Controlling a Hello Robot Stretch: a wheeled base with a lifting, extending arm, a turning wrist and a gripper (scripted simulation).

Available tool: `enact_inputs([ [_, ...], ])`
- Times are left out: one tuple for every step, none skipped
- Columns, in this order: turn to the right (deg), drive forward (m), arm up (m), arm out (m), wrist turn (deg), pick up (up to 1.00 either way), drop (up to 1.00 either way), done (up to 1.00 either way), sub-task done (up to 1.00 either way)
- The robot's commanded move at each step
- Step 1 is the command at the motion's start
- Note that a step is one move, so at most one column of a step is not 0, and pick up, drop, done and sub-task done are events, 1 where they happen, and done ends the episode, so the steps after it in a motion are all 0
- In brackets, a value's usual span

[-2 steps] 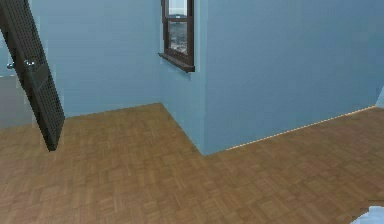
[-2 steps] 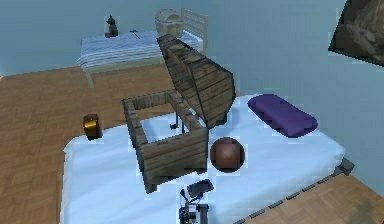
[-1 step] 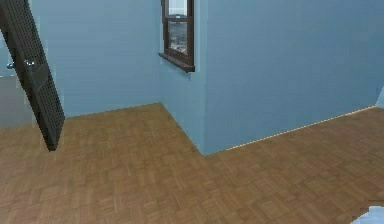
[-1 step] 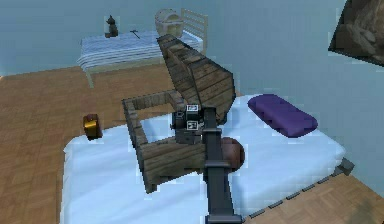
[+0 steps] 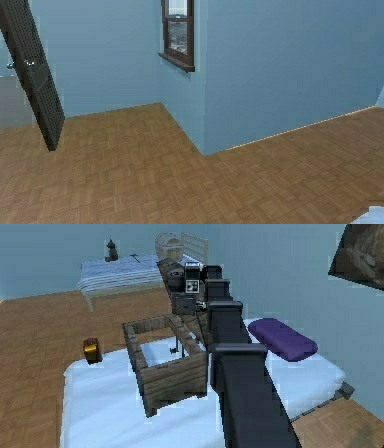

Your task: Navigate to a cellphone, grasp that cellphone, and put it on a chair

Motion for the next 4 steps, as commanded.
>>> enact_inputs([
  [0.0, 0.00, 0.00, 0.00, -45.0, 0.00, 0.00, 0.00, 0.00],
  [0.0, 0.00, 0.00, 0.00, -45.0, 0.00, 0.00, 0.00, 0.00],
  [0.0, 0.00, 0.00, 0.00, -45.0, 0.00, 0.00, 0.00, 0.00],
  [0.0, 0.00, 0.00, 0.00, -3.0, 0.00, 0.00, 0.00, 0.00],
])
